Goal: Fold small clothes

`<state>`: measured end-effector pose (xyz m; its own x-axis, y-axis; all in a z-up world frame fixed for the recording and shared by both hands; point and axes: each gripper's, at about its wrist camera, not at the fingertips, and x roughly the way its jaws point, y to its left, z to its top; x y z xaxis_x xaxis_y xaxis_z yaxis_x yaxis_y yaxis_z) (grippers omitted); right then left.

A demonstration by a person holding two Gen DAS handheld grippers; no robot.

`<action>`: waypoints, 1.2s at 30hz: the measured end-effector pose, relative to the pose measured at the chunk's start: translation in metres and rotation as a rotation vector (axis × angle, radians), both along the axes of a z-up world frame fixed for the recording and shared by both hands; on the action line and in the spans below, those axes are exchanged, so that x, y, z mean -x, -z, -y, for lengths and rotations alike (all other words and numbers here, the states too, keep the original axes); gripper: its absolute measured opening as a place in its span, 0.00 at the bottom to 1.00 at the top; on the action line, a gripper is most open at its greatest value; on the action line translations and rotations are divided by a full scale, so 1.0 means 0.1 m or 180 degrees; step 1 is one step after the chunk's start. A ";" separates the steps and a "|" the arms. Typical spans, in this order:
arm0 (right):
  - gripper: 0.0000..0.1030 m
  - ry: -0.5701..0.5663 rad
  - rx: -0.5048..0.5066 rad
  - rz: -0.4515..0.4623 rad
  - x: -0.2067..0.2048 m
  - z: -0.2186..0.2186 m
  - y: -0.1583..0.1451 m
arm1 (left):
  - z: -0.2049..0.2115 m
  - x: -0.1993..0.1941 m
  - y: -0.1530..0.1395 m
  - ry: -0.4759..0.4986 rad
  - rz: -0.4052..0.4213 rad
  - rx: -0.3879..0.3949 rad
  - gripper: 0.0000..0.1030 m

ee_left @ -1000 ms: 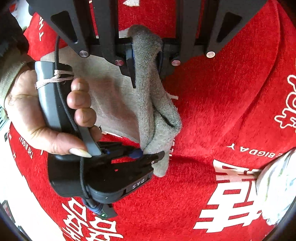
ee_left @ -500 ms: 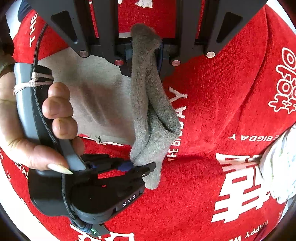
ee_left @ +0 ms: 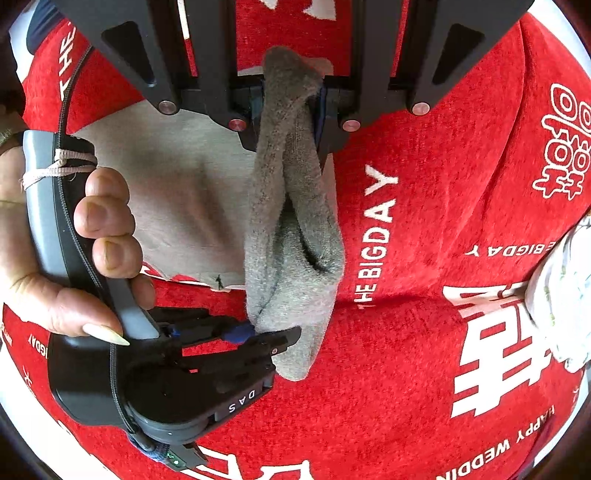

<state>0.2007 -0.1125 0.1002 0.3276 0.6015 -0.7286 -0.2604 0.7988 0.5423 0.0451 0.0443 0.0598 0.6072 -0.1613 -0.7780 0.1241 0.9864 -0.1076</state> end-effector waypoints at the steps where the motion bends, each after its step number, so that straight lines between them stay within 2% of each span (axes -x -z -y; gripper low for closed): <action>1: 0.17 0.0002 -0.0026 0.0005 0.00 0.03 -0.01 | 0.01 0.00 -0.01 0.0005 0.0000 0.0021 0.18; 3: 0.17 0.0007 -0.0095 0.0024 0.01 0.09 -0.02 | 0.03 0.00 -0.02 0.0013 -0.0005 0.0047 0.18; 13: 0.17 0.0098 -0.0366 0.0007 0.04 0.46 0.00 | 0.39 -0.01 -0.03 0.0138 -0.0005 -0.0226 0.18; 30: 0.17 0.0113 -0.0485 -0.0031 0.05 1.05 0.02 | 0.92 0.01 -0.07 0.0417 0.0002 -0.0439 0.18; 36: 0.17 0.0164 -0.0648 -0.0041 0.05 1.27 0.01 | 1.12 0.01 -0.10 0.0546 0.0009 -0.0461 0.18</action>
<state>0.1954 -0.2395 0.0997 0.3531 0.7194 -0.5981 -0.2141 0.6845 0.6968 0.0444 -0.0681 0.0699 0.5826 -0.1491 -0.7990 0.2914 0.9560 0.0341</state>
